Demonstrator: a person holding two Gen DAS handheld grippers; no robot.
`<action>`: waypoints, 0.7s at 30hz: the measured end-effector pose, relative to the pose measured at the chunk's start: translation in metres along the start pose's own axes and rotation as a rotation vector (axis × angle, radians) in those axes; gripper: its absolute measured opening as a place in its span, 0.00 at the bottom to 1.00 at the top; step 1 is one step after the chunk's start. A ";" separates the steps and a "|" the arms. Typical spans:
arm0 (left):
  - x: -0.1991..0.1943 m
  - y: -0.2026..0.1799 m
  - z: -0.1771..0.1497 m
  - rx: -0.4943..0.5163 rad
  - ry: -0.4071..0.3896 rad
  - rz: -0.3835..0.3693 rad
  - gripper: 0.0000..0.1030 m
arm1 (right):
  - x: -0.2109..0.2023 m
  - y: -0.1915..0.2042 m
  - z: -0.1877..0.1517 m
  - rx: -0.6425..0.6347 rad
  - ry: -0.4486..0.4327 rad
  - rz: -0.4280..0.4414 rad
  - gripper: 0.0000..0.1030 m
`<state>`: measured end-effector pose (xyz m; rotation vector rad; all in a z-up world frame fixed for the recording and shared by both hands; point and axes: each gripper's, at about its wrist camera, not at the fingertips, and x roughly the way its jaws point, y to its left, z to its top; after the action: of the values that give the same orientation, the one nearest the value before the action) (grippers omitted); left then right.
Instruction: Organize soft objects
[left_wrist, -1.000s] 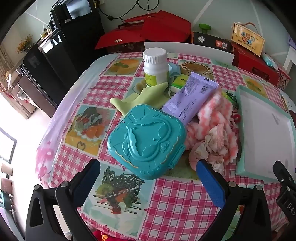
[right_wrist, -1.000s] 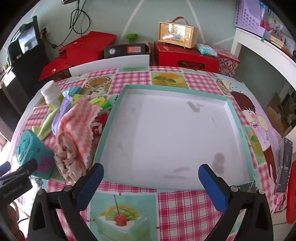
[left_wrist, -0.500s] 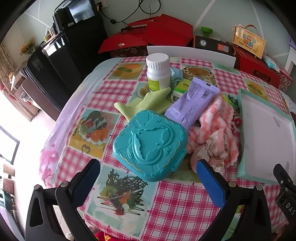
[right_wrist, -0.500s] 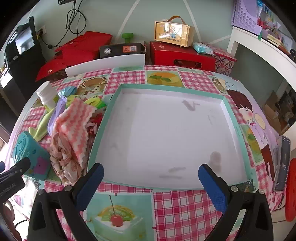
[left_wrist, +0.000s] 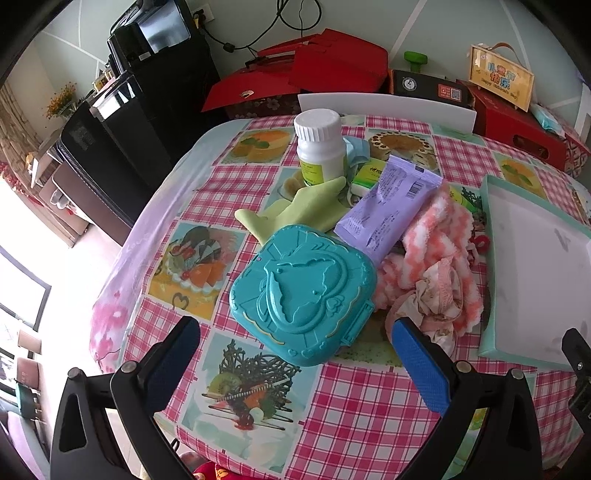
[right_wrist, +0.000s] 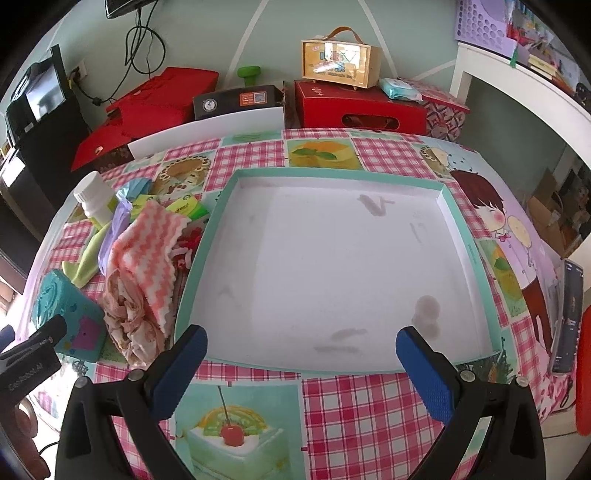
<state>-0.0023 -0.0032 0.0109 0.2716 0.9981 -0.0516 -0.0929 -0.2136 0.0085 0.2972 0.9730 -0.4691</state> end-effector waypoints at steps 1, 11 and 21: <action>0.000 0.000 0.000 0.002 0.001 -0.001 1.00 | 0.000 0.000 0.000 0.001 0.000 -0.001 1.00; 0.001 0.004 0.000 -0.011 0.010 -0.018 1.00 | 0.002 0.001 0.000 -0.006 0.003 -0.013 1.00; 0.001 0.007 0.001 -0.029 0.013 -0.043 1.00 | 0.003 0.005 -0.001 -0.024 0.005 -0.028 1.00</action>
<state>0.0000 0.0030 0.0123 0.2248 1.0163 -0.0745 -0.0898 -0.2098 0.0052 0.2639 0.9882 -0.4817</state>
